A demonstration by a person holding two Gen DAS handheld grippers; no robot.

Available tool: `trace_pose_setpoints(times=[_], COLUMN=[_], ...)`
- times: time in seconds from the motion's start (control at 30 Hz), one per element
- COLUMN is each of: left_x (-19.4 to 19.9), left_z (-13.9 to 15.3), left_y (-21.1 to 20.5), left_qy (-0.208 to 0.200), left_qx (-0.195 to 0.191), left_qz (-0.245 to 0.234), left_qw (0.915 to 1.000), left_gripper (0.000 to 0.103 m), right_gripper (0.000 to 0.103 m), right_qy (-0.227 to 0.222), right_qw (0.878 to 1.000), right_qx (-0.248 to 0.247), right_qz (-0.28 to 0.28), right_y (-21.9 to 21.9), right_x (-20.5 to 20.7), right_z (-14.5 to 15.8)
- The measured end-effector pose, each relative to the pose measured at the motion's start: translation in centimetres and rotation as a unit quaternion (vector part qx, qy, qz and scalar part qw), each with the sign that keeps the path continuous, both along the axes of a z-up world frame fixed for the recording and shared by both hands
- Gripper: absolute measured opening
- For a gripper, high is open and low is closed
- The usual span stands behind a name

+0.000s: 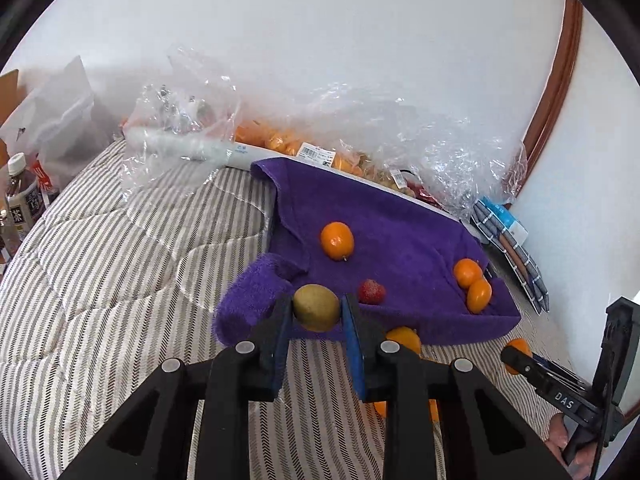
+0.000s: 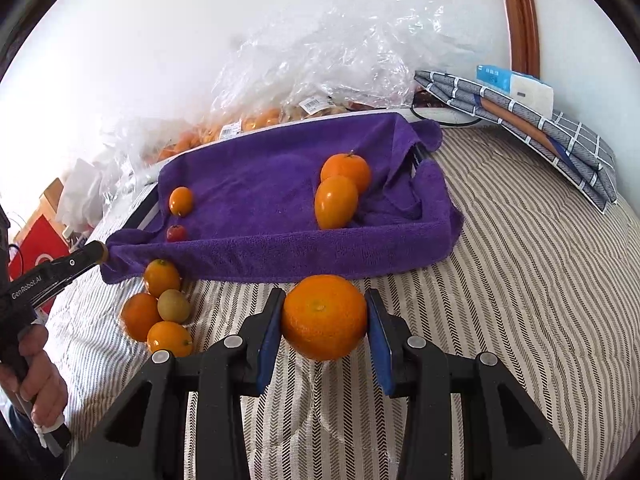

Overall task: Organize fruits
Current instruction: 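Carry both fruits onto the towel and open both grippers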

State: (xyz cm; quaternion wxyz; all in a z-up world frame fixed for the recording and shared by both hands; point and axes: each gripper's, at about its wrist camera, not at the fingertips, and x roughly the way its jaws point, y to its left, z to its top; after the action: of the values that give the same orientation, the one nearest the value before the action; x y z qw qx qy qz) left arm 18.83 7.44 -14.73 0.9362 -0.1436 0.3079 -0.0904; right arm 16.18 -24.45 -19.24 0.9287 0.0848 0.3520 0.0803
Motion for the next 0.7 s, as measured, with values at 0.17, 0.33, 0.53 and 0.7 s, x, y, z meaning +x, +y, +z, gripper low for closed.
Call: trace_pose_setpoints(times=[0.17,0.33,0.53,0.7], left_x=[0.3,2.6,6.2,6.9], left_z=[1.1,2.4,1.6,0.4], left_y=[0.0,-0.2,-1.4,-2.3], left_qy=[-0.011,-0.003,0.022,0.021], left_qx=[0.027,0.012,-0.004,-0.006], left_qz=[0.020,0.016,0.021,0.012], left_qw=[0.9994,0.9998,0.9995,0.9997], left_gripper=[0.024,0.024,0.024,0.024], right_gripper=[0.040,0.040,0.040,0.040], right_qy=[-0.026,-0.048,-0.038,-0.037], right_qw=[1.000,0.998,0.998,0.998], right_qx=[-0.015,-0.039,-0.039,-0.038], right_qz=[-0.002,-0.003,-0.017,-0.023], right_y=[-0.3,-0.8,-1.9,-2.3], right_x=[0.0,2.0,5.8,6.9], right_z=[2.5,4.2,3.5,2.5])
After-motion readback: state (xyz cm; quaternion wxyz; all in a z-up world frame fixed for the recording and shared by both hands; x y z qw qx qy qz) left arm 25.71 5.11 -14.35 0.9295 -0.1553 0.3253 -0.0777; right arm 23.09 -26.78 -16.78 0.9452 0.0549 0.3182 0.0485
